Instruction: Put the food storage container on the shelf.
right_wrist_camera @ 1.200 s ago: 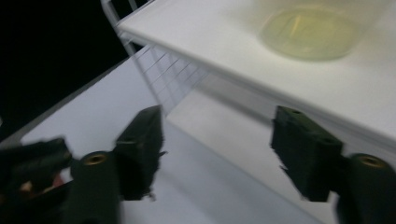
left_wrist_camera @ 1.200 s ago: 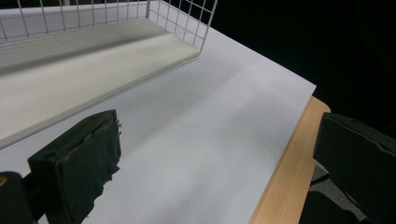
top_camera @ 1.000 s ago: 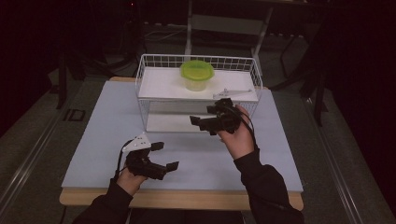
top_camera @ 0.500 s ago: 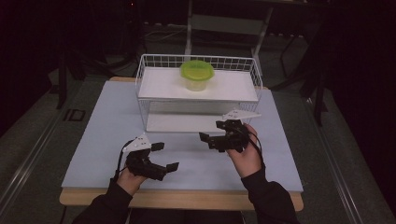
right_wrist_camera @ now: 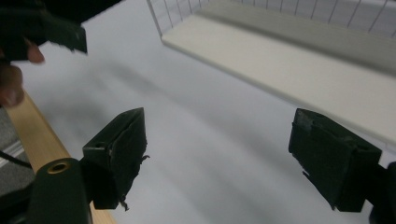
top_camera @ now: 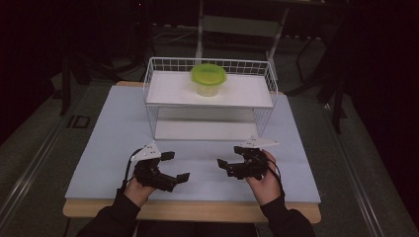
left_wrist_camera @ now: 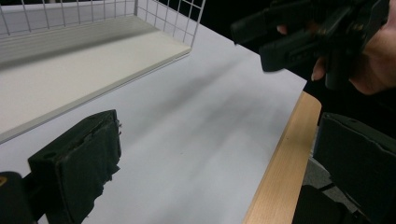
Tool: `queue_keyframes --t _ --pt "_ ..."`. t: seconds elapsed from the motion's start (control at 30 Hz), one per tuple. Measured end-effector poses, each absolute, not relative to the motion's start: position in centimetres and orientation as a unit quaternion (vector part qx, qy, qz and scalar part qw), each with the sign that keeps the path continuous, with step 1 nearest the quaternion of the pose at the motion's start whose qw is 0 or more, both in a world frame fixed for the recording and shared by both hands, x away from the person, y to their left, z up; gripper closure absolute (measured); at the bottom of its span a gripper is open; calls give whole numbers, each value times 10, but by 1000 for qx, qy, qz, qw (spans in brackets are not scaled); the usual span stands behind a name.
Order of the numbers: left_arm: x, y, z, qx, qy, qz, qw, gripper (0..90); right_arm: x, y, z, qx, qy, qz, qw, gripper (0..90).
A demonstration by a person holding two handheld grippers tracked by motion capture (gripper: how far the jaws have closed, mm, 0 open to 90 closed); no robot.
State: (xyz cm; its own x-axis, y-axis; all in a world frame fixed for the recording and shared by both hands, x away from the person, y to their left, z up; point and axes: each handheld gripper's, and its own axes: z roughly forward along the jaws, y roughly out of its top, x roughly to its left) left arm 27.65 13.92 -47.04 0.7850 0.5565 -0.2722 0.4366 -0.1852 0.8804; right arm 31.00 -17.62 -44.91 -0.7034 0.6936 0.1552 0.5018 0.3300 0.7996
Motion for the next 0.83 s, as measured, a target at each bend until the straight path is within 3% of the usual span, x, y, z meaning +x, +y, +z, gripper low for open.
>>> queue_keyframes --t 0.47,0.83 --pt "275 138 -472 772 319 54 547 18 299 -189 -470 369 816 425 137 172" --pt "274 140 -474 770 323 49 548 18 301 -188 -478 368 821 418 127 164"
